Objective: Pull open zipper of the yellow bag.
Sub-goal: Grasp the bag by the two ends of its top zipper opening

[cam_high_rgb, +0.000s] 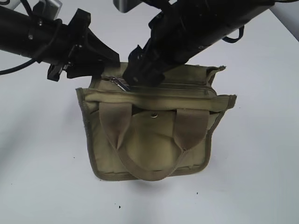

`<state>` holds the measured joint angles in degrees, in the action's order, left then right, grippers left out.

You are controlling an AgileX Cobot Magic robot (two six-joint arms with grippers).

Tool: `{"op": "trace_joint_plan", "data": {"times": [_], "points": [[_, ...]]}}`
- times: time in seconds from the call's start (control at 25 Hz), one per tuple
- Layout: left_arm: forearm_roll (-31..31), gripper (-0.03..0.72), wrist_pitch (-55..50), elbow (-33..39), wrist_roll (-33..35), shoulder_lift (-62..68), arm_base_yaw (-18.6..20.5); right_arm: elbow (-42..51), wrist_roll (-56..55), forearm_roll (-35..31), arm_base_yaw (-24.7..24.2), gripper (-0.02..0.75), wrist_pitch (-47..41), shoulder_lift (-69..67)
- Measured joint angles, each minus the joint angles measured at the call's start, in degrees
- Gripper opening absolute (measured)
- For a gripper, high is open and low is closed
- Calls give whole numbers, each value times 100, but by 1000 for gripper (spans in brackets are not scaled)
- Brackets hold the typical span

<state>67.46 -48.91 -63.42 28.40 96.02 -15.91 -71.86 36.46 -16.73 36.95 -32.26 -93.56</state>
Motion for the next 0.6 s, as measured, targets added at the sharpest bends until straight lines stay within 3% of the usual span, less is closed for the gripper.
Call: {"op": "trace_joint_plan", "data": {"times": [0.24,0.6], "points": [[-72,50,6,-173,64,30,0,-410,184,6,151,493,22,-382],[-132,29,-114,-295,79,32,-7,-469,252,103,155,474,-62,-500]]}}
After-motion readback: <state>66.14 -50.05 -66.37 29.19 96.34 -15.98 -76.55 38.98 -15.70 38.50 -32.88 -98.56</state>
